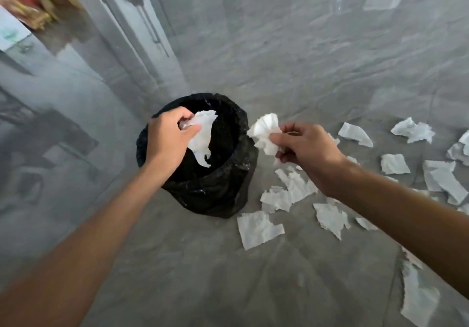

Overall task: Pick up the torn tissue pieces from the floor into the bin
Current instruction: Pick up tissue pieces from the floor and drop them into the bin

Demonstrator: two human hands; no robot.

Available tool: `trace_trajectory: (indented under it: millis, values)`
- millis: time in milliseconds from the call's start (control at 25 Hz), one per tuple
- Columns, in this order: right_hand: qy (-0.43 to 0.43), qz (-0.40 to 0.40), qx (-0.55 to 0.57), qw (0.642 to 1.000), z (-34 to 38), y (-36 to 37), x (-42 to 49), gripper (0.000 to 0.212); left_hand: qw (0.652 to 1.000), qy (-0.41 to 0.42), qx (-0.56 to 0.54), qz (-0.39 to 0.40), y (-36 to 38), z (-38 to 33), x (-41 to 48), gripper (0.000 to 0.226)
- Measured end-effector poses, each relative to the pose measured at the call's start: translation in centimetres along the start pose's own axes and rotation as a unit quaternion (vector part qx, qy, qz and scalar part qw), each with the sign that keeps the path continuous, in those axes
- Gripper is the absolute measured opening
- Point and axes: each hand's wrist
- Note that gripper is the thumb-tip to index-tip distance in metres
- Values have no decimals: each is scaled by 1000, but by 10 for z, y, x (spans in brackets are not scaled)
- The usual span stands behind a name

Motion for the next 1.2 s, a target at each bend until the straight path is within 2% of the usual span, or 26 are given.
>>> trace_trajectory:
  millis: [80, 160, 280, 360, 480, 640, 720, 800, 880, 920, 1000, 1080, 1200]
  values:
    - [-24, 14, -5, 1000, 21, 20, 15, 9, 995, -56, 66, 39, -3, 25, 2, 14]
    - [-18, 14, -43, 999, 36, 41, 28, 8, 987, -109, 84, 88, -3, 36, 0, 21]
    - [38, 65, -69, 995, 51, 68, 41, 5, 987, -132, 56, 74, -6, 38, -2, 31]
    - [63, 103, -46, 992, 53, 71, 44, 7, 994, -102, 35, 36, -7, 30, -6, 35]
    - [15, 81, -55, 995, 43, 47, 42, 10, 1000, -23, 6, -10, 1, 5, -17, 34]
    - [-7, 37, -146, 989, -18, -20, 26, 10, 994, 84, -55, 33, 26, -40, -37, 28]
    - [7, 15, -298, 954, -72, -47, 14, 11, 982, 121, -99, 108, 46, -54, -53, 24]
    - [4, 25, -490, 872, -132, -59, 0, 24, 960, 119, -125, 223, 73, -55, -74, 20]
    - [-4, 63, -596, 801, -183, -57, -12, 38, 928, 51, -107, 353, 100, -40, -95, 18]
    - [-12, 63, -617, 785, -202, -53, -15, 39, 912, 6, -70, 404, 112, -25, -104, 20]
    - [-32, 19, -611, 791, -224, -46, -16, 27, 895, -41, 58, 441, 132, 8, -123, 32]
    - [-45, 0, -567, 823, -230, -46, -14, 13, 883, -42, 181, 430, 144, 39, -141, 46]
    - [-49, -21, -459, 887, -224, -54, -22, 10, 877, -35, 241, 415, 155, 70, -158, 46]
Point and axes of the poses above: each hand's wrist, its own x-axis towards the middle knuckle, its own y-axis out of the palm, z = x × y, and after that the axes turned 15 degrees about -x, right-handed
